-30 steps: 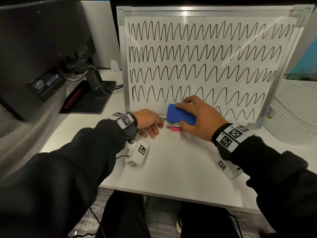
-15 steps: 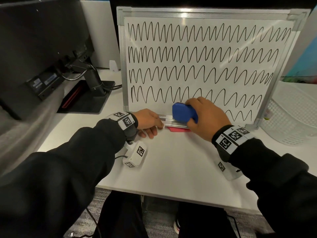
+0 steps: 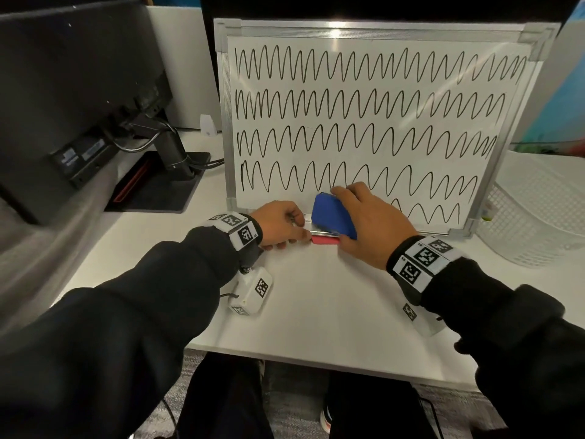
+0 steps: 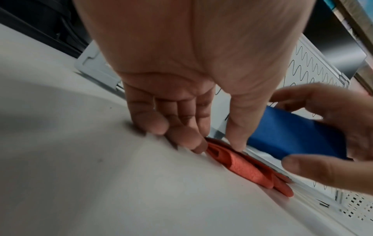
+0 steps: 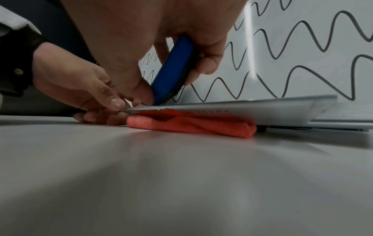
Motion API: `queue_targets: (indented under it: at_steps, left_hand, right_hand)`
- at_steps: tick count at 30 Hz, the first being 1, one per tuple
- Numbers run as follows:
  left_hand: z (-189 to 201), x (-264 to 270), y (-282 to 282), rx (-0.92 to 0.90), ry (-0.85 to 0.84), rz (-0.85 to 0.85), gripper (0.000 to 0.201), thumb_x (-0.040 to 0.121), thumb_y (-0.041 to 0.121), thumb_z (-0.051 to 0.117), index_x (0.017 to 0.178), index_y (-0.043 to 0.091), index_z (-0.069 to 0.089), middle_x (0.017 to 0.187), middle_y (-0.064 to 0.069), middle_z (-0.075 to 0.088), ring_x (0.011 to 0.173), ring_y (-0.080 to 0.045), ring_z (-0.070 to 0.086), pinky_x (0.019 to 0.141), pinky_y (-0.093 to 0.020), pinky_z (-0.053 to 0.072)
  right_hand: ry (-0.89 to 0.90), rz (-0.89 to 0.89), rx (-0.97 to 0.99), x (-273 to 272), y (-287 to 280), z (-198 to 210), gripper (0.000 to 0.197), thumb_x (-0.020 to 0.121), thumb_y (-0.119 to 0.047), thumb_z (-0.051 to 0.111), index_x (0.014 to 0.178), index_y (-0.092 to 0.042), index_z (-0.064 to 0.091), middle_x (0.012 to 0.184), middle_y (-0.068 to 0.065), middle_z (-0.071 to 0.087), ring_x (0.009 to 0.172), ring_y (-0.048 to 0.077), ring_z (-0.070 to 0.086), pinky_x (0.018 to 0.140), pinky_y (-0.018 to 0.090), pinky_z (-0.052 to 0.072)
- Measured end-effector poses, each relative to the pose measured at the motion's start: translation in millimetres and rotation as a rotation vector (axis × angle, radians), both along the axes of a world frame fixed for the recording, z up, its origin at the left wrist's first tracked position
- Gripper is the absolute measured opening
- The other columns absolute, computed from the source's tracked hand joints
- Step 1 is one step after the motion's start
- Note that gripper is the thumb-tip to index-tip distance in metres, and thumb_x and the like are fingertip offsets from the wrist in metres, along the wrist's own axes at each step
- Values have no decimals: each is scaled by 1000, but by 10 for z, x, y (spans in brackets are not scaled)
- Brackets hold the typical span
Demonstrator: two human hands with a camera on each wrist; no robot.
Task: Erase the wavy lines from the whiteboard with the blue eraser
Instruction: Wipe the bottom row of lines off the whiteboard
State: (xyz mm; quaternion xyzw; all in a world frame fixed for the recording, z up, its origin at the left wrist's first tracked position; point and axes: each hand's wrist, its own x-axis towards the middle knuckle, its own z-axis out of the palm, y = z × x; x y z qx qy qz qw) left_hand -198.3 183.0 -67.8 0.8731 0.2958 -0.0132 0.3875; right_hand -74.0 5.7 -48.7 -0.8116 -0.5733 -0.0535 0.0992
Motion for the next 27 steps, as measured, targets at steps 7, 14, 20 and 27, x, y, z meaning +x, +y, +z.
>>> queue_targets:
  at_steps: [7, 14, 20, 27]
  left_hand:
    - [-72, 16, -4, 32, -36, -5, 26, 77, 31, 80, 91, 18, 63, 78, 5, 61, 63, -8, 53, 60, -21, 43]
    - [-103, 9, 51, -45, -39, -15, 24, 75, 34, 82, 84, 24, 62, 79, 4, 61, 67, -12, 55, 68, -27, 50]
    - [-121, -6, 50, -61, -53, -23, 25, 73, 33, 83, 85, 23, 63, 79, 5, 62, 71, -13, 56, 71, -32, 53]
    - [-110, -38, 30, -65, -63, -31, 28, 76, 30, 81, 94, 16, 66, 76, 5, 60, 67, -12, 55, 65, -25, 48]
  right_hand:
    - [-8, 26, -75, 7, 3, -15, 70, 84, -48, 58, 145, -28, 32, 131, -4, 42, 88, 22, 58, 66, 30, 46]
    - [95, 23, 19, 44, 20, -28, 66, 88, -44, 54, 147, -22, 33, 134, -2, 39, 93, 21, 56, 72, 29, 45]
    - [165, 27, 56, 51, 24, -47, 63, 90, -48, 52, 146, -26, 35, 131, -4, 40, 93, 19, 56, 74, 29, 45]
    - [187, 27, 47, 29, 43, -73, 54, 92, -50, 49, 140, -27, 45, 129, -5, 44, 97, 19, 56, 75, 26, 40]
